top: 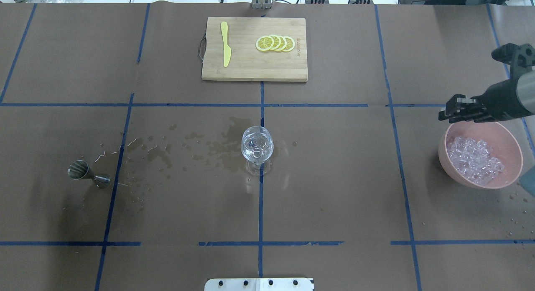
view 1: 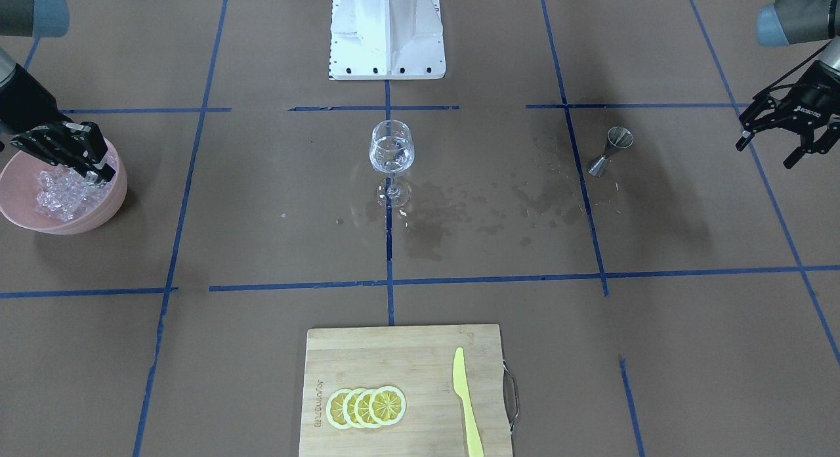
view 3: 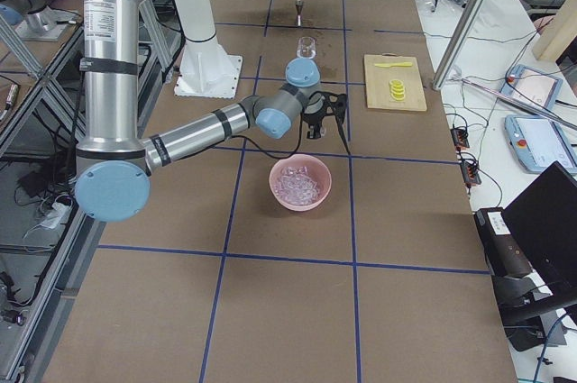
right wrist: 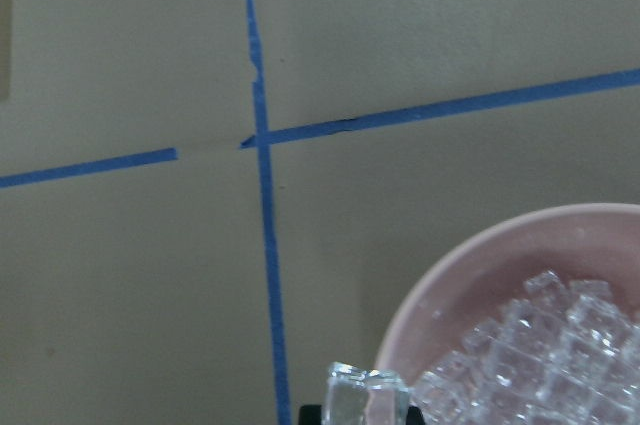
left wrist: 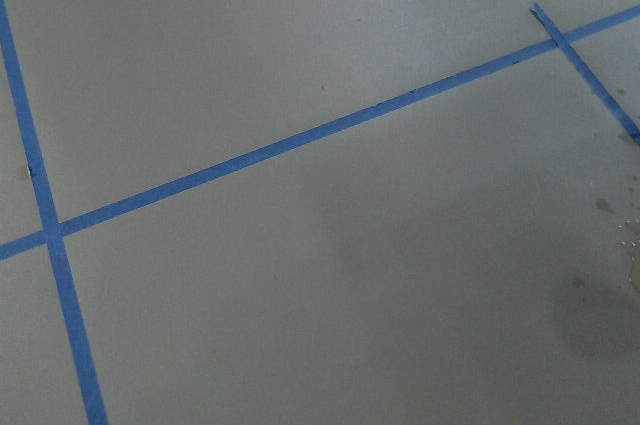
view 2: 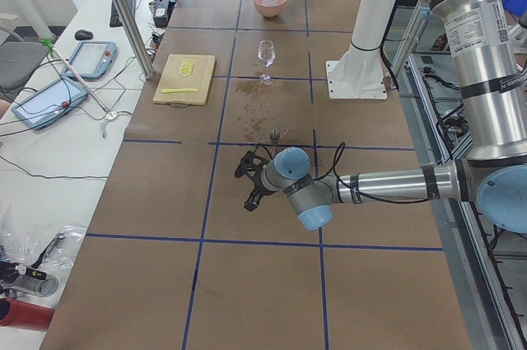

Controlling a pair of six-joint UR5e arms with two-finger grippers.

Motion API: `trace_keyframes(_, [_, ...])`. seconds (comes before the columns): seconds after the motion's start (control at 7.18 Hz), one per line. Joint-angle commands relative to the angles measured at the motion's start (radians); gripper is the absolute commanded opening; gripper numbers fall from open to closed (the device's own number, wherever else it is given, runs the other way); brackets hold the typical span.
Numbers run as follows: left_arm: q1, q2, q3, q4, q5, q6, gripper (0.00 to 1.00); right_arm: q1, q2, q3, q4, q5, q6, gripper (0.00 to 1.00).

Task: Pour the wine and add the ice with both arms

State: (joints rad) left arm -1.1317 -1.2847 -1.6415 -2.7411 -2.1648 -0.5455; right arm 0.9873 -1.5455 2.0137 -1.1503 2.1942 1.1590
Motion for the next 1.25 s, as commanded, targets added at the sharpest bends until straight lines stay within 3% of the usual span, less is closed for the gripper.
trace_keyframes(0.0, [0.003, -0.076, 0.021, 0.017, -0.012, -0.117, 1.00, -0.126, 0.198, 0.045, -0.135, -0.071, 0.222, 0.00])
trace_keyframes(0.28, [-0.006, -0.164, 0.028, 0.186, -0.139, -0.119, 1.00, -0.293, 0.431, 0.069, -0.376, -0.206, 0.382, 0.00])
trace_keyframes(0.42, [-0.006, -0.194, 0.028, 0.240, -0.139, -0.119, 1.00, -0.408, 0.506, 0.077, -0.452, -0.305, 0.451, 0.00])
trace_keyframes(0.7, [-0.010, -0.199, 0.031, 0.251, -0.136, -0.119, 1.00, -0.568, 0.588, 0.056, -0.486, -0.463, 0.525, 0.00])
trace_keyframes(1.11, [-0.013, -0.197, 0.029, 0.250, -0.133, -0.120, 1.00, -0.582, 0.637, 0.028, -0.493, -0.478, 0.531, 0.00])
